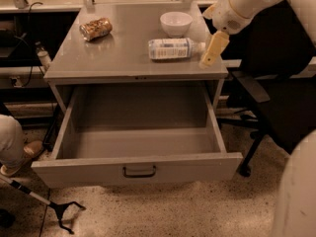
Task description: Place blue plastic bottle into top drawer
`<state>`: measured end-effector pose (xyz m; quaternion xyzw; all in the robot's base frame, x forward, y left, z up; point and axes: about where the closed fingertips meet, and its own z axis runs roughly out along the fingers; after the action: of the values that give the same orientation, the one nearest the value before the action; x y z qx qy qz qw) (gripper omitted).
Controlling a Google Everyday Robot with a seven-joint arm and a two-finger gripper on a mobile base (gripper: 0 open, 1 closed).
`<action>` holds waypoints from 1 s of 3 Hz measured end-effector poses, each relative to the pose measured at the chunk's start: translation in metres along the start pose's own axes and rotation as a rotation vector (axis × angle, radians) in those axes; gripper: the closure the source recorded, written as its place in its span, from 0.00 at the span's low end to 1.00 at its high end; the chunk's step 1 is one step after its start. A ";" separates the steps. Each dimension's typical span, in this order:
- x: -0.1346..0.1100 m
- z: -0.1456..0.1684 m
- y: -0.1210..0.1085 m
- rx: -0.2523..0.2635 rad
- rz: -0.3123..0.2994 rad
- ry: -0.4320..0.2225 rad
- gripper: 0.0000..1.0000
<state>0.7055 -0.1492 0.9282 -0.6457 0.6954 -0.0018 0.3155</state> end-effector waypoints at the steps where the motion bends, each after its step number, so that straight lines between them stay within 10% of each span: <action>1: 0.003 0.027 -0.014 -0.031 0.049 0.015 0.00; 3: -0.011 0.073 -0.026 -0.101 0.094 0.015 0.00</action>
Offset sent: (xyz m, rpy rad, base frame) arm 0.0694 0.0251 -0.0367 0.0216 0.1425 -0.0732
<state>0.7608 -0.1139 0.8847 -0.6272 0.7266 0.0430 0.2771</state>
